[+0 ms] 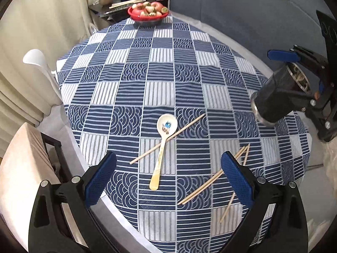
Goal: Organize utensils
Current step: 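Move both tools toward the yellow-handled cartoon spoon on the table, then grasp the spoon bowl with the right tool while the left tool closes on its handle, then lift the yellow-handled spoon with both tools toward the black holder, then lower the spoon handle into the holder with the left tool while the right tool holds the bowl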
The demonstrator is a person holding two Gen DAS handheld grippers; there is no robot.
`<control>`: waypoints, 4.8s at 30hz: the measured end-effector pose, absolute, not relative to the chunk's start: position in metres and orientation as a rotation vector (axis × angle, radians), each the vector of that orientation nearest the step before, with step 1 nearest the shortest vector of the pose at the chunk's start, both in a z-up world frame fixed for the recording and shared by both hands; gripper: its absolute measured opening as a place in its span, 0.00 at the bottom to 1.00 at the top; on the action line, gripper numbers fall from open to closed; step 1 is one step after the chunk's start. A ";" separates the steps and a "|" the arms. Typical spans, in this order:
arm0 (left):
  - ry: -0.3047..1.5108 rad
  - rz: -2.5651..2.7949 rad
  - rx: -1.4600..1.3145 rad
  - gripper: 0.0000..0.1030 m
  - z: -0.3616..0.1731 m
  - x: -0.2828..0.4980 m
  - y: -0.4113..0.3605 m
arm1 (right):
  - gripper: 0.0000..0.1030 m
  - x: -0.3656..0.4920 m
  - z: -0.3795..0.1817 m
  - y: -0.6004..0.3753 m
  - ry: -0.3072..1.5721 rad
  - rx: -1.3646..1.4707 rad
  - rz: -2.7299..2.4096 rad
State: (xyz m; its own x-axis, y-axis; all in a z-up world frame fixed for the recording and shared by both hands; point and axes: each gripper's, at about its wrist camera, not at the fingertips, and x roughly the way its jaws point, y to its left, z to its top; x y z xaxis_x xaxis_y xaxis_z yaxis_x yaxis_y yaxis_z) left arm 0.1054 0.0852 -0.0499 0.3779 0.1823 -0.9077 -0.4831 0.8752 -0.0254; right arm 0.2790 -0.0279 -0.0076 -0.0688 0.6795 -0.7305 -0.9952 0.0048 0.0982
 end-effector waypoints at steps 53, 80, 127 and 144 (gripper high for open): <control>1.283 0.418 -0.303 0.96 -0.187 0.097 0.122 | 0.94 0.241 -0.170 0.121 0.960 -0.801 1.408; 1.227 0.406 -0.359 0.19 -0.159 0.082 0.106 | 0.06 0.220 -0.121 0.100 0.958 -0.707 1.500; 1.010 0.117 0.018 0.18 0.007 0.238 -0.005 | 0.05 0.332 0.086 -0.088 0.563 -0.564 1.131; 0.974 -0.048 0.089 0.18 0.017 0.293 -0.068 | 0.05 0.352 0.103 -0.145 0.537 -0.617 0.948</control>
